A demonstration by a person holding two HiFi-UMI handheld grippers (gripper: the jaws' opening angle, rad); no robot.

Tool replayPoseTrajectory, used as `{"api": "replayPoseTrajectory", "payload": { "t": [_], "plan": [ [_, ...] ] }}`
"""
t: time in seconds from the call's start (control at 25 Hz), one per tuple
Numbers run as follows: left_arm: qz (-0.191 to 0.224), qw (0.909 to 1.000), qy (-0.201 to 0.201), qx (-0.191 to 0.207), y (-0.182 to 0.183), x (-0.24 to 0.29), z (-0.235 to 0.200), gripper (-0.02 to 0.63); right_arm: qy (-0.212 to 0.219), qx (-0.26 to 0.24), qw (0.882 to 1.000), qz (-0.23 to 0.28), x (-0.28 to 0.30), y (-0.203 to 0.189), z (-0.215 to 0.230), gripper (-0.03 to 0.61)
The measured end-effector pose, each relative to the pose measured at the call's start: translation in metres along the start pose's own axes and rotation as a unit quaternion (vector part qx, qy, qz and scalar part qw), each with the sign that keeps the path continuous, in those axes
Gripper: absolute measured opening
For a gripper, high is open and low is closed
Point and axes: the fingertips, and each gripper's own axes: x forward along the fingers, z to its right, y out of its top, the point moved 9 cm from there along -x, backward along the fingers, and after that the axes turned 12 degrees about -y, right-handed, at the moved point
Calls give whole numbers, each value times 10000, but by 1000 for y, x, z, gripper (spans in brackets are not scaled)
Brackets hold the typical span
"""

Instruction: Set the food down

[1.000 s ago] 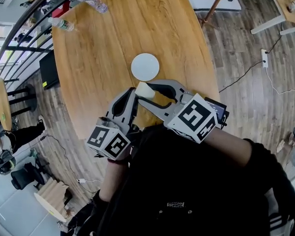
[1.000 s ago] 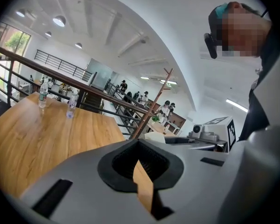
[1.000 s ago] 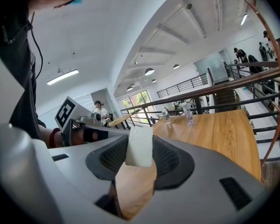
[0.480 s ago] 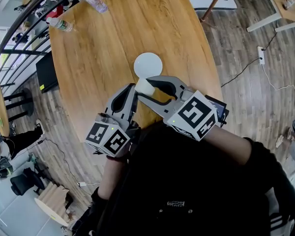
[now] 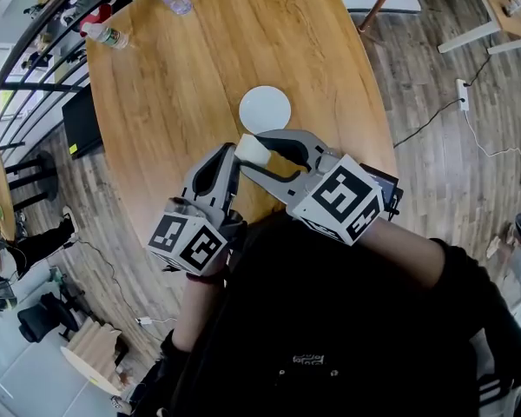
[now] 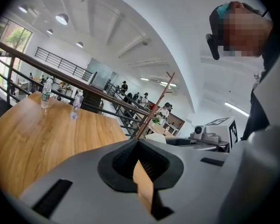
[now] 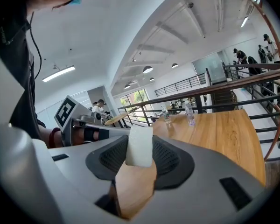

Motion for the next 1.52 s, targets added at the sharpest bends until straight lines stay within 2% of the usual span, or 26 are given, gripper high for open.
{"api": "replayPoseTrajectory", "payload": {
  "t": [0.92, 1.52],
  "plan": [
    [223, 9983, 505, -175, -20, -37, 3, -2, 139, -398, 9987, -286, 18, -15, -11, 177],
    [428, 9951, 838, -310, -28, -55, -2, -2, -32, -684, 9957, -617, 53, -25, 14, 176]
  ]
}}
